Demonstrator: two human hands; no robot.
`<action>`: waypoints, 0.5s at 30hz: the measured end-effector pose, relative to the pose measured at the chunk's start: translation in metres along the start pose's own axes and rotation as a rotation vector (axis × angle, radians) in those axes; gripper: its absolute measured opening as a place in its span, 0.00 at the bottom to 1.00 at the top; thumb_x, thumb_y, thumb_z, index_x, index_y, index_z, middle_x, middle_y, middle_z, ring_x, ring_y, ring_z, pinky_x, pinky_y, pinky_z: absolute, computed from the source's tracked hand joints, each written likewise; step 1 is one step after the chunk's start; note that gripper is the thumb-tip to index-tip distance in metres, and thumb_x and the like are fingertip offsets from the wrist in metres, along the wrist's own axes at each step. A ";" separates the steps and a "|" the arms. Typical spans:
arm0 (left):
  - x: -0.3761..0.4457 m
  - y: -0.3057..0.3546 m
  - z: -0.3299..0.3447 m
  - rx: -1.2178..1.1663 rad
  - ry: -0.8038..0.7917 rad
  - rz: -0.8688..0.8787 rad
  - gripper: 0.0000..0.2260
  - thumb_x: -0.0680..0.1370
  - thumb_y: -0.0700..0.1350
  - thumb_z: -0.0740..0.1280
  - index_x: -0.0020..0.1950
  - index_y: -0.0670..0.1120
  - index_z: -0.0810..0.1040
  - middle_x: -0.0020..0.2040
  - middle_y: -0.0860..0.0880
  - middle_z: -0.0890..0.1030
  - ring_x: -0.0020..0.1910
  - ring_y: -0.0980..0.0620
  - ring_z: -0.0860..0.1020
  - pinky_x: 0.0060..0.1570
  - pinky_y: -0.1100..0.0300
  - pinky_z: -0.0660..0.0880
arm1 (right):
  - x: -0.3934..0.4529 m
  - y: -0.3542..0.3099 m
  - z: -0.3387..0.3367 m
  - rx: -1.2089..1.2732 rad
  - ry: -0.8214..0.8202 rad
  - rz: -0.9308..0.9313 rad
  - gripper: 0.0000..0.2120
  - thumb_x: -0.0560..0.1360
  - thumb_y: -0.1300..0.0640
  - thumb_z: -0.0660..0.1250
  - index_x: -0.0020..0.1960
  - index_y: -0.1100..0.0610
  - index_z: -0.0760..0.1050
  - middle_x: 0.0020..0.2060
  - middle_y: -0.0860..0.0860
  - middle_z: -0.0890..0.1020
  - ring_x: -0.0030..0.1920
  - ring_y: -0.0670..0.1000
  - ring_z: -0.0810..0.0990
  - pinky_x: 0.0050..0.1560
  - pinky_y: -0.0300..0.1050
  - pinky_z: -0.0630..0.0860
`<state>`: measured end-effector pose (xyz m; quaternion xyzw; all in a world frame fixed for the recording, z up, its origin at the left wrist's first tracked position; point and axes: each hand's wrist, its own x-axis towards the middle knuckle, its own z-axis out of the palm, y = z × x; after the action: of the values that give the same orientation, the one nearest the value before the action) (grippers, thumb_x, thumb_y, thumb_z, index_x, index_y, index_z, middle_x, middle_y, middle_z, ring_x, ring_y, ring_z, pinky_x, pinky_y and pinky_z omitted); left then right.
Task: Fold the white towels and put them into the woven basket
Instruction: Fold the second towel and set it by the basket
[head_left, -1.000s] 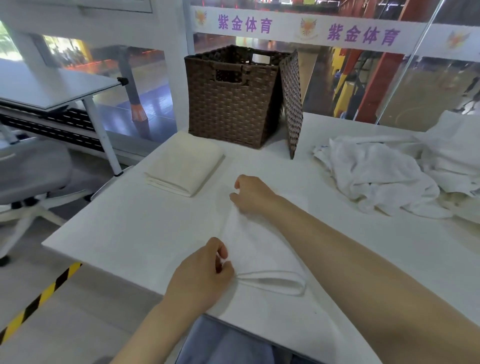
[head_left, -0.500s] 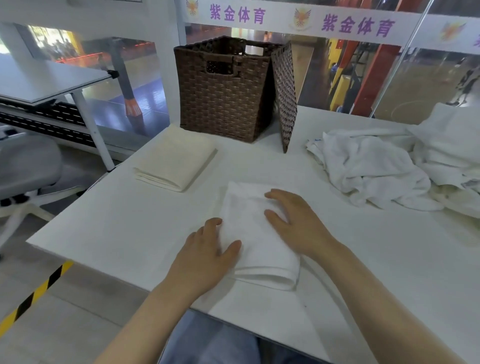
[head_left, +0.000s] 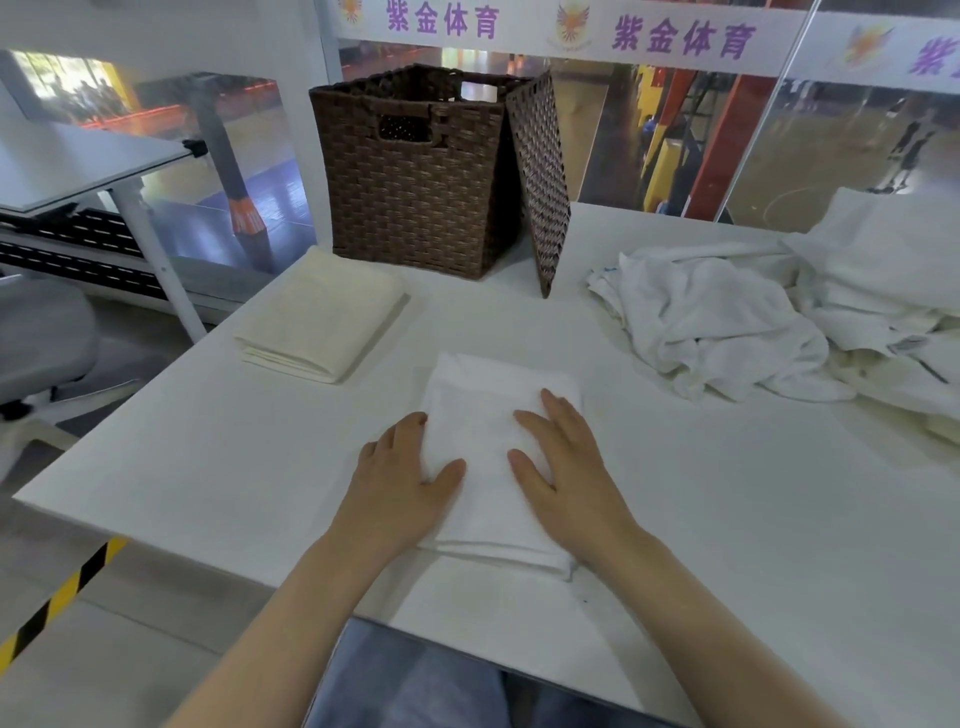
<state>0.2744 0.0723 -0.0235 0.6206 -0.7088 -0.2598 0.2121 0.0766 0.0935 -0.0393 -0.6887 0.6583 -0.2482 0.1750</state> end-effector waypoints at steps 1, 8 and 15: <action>0.000 0.001 -0.001 0.022 -0.013 -0.016 0.32 0.77 0.60 0.63 0.77 0.51 0.56 0.72 0.50 0.67 0.68 0.45 0.64 0.65 0.54 0.62 | -0.004 0.001 -0.001 0.075 0.037 0.064 0.30 0.78 0.35 0.53 0.76 0.46 0.59 0.79 0.46 0.48 0.78 0.47 0.45 0.78 0.48 0.47; -0.001 0.005 -0.003 0.182 0.002 -0.001 0.37 0.73 0.66 0.64 0.76 0.53 0.53 0.69 0.49 0.68 0.67 0.46 0.66 0.64 0.52 0.63 | -0.018 -0.001 -0.003 -0.048 -0.058 0.235 0.43 0.68 0.22 0.43 0.77 0.40 0.42 0.76 0.51 0.59 0.76 0.52 0.55 0.77 0.53 0.43; -0.007 0.013 0.007 -0.095 -0.003 0.062 0.36 0.74 0.55 0.68 0.75 0.57 0.51 0.59 0.56 0.63 0.53 0.54 0.71 0.45 0.62 0.69 | -0.026 -0.010 -0.005 0.028 0.013 0.236 0.38 0.76 0.32 0.56 0.78 0.42 0.44 0.71 0.52 0.67 0.69 0.53 0.66 0.70 0.49 0.62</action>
<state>0.2614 0.0808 -0.0206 0.5872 -0.7147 -0.2875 0.2483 0.0815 0.1205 -0.0330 -0.6025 0.7323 -0.2393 0.2084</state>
